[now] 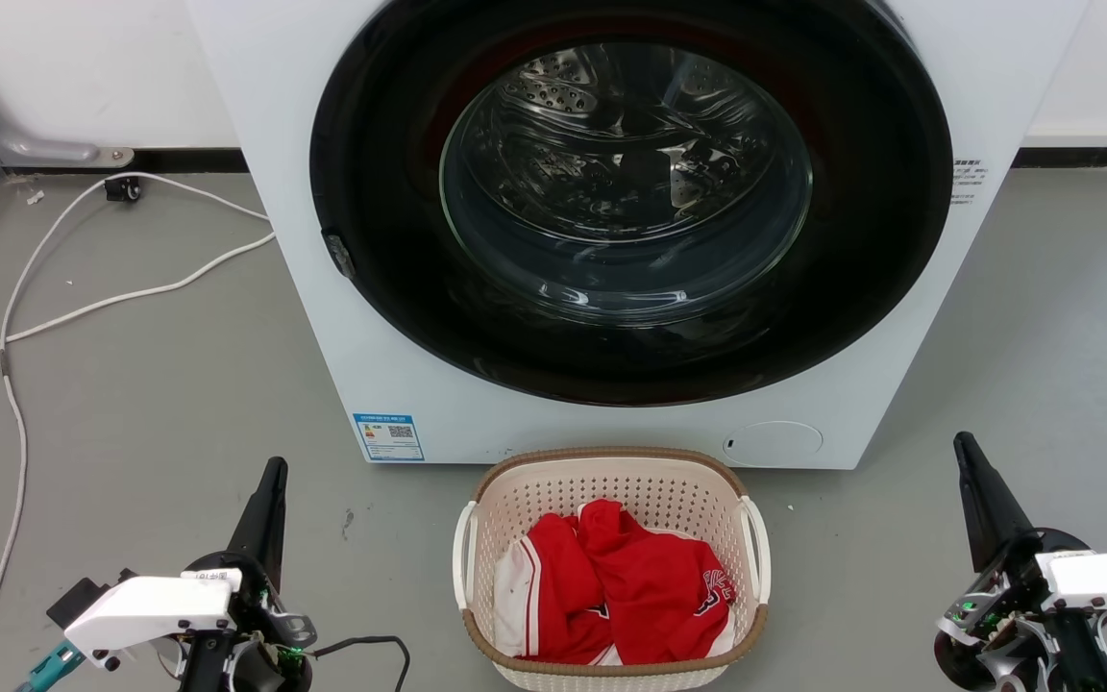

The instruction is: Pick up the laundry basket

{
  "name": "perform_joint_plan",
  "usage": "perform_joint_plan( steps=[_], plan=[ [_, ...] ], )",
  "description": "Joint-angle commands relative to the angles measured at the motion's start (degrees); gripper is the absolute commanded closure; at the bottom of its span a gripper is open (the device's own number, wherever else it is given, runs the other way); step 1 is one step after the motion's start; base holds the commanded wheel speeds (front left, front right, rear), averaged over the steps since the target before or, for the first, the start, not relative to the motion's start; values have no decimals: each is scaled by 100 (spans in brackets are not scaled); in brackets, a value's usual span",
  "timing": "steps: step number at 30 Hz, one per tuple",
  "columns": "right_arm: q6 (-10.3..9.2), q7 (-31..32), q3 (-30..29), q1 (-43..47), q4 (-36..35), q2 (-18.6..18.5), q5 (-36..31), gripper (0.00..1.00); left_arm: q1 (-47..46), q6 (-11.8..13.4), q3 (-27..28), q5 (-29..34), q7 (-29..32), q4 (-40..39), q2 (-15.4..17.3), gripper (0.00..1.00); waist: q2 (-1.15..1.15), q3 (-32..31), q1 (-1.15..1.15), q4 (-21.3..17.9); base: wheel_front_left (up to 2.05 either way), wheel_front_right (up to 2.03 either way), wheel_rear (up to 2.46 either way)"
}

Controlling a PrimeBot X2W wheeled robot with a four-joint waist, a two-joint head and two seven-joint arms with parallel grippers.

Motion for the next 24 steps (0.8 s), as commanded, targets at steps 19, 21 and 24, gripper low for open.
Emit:
perform_joint_plan(
  steps=[19,21,24],
  plan=[
    [2,33,-24,-64,7,26,-37,100,-58,0,42,51,45,11,-23,100,0,0,0,0,0,0,0],
    [2,35,-25,-64,7,28,-39,100,-59,0,44,54,39,11,-25,100,0,0,0,0,0,0,0],
    [2,35,-27,-65,7,29,-42,100,-59,0,47,58,42,10,-28,100,0,0,0,0,0,0,0]
  ],
)
